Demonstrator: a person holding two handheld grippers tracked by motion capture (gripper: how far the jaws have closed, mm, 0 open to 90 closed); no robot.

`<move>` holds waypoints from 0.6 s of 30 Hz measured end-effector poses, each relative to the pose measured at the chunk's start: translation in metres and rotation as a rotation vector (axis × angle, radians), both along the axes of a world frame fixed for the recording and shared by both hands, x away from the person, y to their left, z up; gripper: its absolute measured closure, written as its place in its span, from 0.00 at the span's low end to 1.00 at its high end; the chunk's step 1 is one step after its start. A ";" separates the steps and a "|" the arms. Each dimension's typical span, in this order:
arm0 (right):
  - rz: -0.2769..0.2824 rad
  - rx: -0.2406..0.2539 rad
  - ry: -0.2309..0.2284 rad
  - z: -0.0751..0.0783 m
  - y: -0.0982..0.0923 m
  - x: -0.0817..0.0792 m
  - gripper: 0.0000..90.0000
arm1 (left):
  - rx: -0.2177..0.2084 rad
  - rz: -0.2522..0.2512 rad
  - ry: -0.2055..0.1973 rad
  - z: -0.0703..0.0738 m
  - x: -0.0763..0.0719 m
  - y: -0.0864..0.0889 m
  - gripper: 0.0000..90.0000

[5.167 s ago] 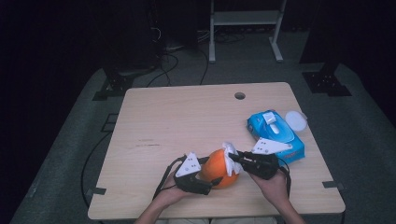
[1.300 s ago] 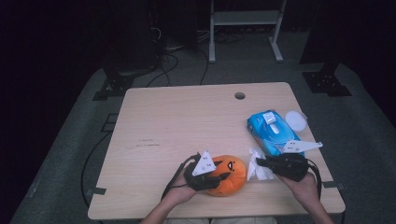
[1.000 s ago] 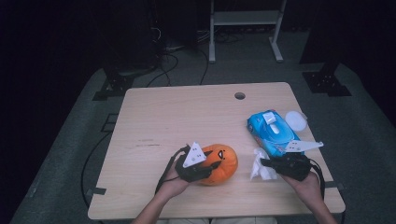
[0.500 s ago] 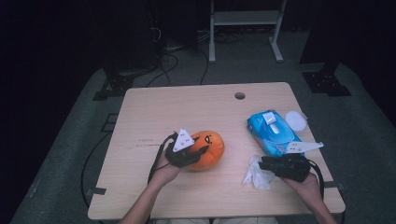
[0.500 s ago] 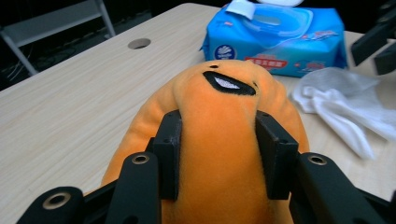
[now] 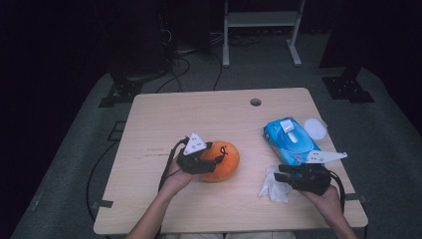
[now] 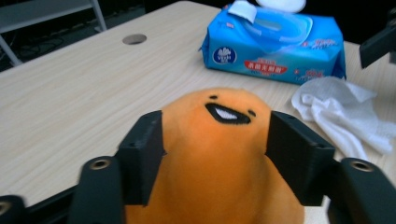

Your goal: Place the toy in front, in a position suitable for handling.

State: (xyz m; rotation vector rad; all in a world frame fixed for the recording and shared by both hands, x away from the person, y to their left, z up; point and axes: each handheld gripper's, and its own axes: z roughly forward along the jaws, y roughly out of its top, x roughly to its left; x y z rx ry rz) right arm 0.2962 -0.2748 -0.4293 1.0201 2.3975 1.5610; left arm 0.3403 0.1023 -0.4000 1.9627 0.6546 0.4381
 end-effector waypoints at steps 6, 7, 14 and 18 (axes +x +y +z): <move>0.006 0.001 -0.005 0.001 0.004 -0.001 0.58 | -0.017 0.014 -0.020 0.009 -0.008 0.010 0.31; 0.005 0.000 -0.001 0.001 0.004 -0.001 0.58 | -0.020 0.014 -0.018 0.009 -0.008 0.012 0.30; -0.010 0.011 0.010 0.000 0.001 0.001 0.54 | -0.043 0.042 -0.001 0.009 -0.012 0.024 0.24; -0.015 0.016 0.008 0.001 0.001 0.000 0.52 | -0.052 0.057 0.000 0.009 -0.017 0.033 0.23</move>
